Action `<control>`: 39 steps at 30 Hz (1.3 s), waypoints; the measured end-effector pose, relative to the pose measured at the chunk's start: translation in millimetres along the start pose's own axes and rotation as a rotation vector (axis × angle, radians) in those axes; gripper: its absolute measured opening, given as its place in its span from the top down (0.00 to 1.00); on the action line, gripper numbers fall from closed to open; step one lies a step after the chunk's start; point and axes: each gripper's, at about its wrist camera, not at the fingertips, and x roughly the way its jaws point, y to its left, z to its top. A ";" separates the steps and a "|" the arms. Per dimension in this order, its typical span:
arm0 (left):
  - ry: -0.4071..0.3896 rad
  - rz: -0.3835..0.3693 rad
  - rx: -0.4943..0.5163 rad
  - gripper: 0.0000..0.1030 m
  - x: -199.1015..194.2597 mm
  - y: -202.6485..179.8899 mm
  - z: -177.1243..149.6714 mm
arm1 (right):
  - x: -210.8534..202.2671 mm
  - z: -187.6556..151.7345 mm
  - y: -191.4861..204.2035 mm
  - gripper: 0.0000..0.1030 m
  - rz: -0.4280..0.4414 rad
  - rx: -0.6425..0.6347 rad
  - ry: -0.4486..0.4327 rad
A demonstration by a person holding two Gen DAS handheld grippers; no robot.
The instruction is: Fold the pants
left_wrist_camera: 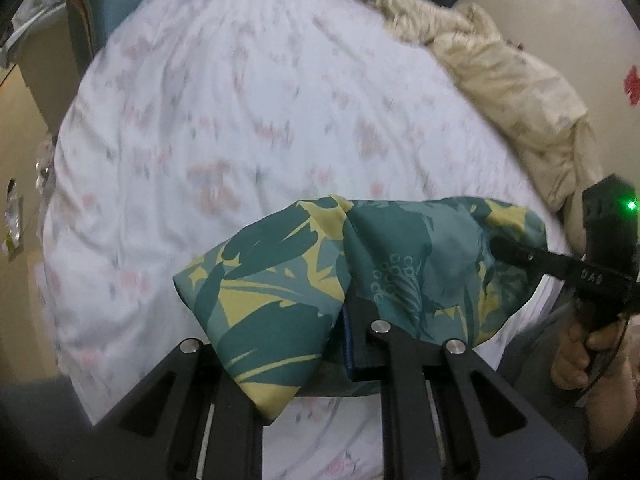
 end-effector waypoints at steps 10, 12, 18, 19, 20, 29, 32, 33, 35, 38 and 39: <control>-0.124 0.044 0.094 0.89 14.1 11.0 122.4 | 29.8 126.0 18.5 0.86 -0.023 -0.151 -0.100; -0.156 0.059 0.106 0.89 25.5 16.7 157.9 | 43.2 163.7 21.3 0.86 -0.046 -0.186 -0.123; -0.267 0.116 0.116 0.89 77.6 42.5 278.3 | 105.9 288.5 22.9 0.86 -0.127 -0.272 -0.184; -0.288 0.130 0.121 0.89 88.9 47.9 298.4 | 120.9 311.4 20.8 0.86 -0.142 -0.285 -0.194; -0.302 0.146 0.130 0.89 98.9 51.6 312.2 | 133.8 327.7 20.1 0.86 -0.159 -0.298 -0.198; -0.307 0.361 0.210 0.88 212.3 94.9 404.3 | 256.5 410.7 13.5 0.86 -0.368 -0.434 -0.254; -0.275 0.409 0.234 0.82 244.6 98.0 401.0 | 292.9 413.0 4.3 0.86 -0.494 -0.465 -0.211; -0.281 0.437 0.248 0.78 248.5 97.5 399.1 | 297.9 412.7 2.1 0.81 -0.525 -0.486 -0.219; -0.272 0.549 0.240 0.58 257.5 106.0 399.5 | 301.6 410.8 -10.4 0.57 -0.610 -0.478 -0.214; -0.252 0.627 0.145 0.54 251.9 135.4 401.3 | 287.4 416.0 -43.7 0.48 -0.730 -0.382 -0.192; -0.235 0.652 0.108 0.54 248.5 145.2 400.4 | 276.5 417.4 -54.3 0.48 -0.717 -0.331 -0.195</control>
